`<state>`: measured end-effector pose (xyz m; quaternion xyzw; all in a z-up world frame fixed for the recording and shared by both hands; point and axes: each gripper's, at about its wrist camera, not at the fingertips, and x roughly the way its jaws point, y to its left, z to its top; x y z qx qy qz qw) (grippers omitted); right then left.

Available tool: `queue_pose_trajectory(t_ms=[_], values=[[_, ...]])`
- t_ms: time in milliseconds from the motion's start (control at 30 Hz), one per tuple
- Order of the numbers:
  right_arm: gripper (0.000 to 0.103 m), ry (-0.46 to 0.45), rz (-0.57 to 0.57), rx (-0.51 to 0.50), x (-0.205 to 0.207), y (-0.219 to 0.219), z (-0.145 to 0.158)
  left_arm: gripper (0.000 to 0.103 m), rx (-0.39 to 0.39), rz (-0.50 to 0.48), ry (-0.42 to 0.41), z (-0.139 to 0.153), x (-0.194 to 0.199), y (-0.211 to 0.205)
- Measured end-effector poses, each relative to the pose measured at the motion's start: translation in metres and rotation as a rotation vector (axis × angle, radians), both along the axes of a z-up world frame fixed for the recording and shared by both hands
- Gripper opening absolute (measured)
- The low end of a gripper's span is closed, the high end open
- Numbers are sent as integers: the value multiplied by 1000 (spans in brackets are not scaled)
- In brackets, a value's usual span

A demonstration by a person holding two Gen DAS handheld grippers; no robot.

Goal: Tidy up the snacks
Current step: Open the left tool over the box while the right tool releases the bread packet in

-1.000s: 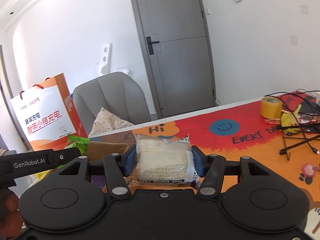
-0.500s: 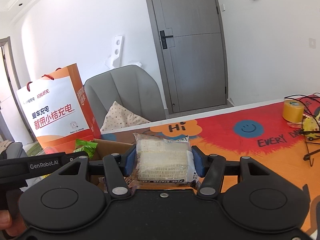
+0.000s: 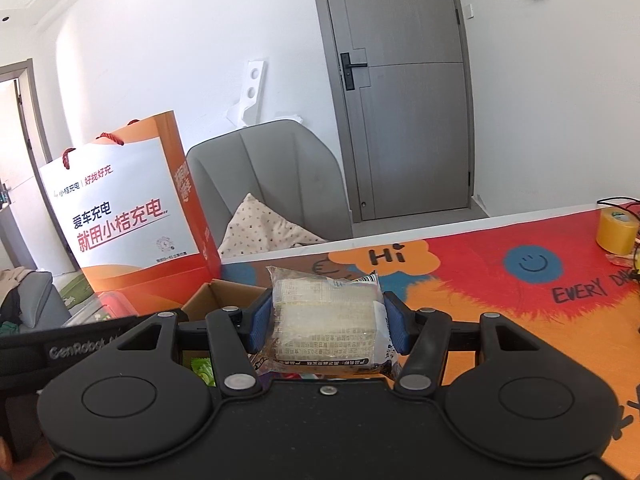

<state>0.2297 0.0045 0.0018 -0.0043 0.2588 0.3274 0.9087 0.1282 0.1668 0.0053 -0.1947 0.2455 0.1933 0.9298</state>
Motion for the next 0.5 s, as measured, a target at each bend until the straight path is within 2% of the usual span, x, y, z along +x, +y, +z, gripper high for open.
queue_pose_trajectory(t_ms=[100, 167, 233, 367, 500], values=[[57, 16, 24, 24, 1, 6, 1, 55, -4, 12, -5, 2, -4, 5], [62, 36, 45, 53, 2, 8, 2, 56, -1, 21, -1, 2, -6, 7], [76, 43, 42, 69, 3, 5, 2, 59, 2, 25, 0, 2, -9, 8], [77, 47, 19, 87, 4, -8, 4, 76, 13, 15, 0, 2, -12, 3], [78, 55, -20, 91, 4, -23, 4, 84, 17, 7, -5, 3, -13, -3]])
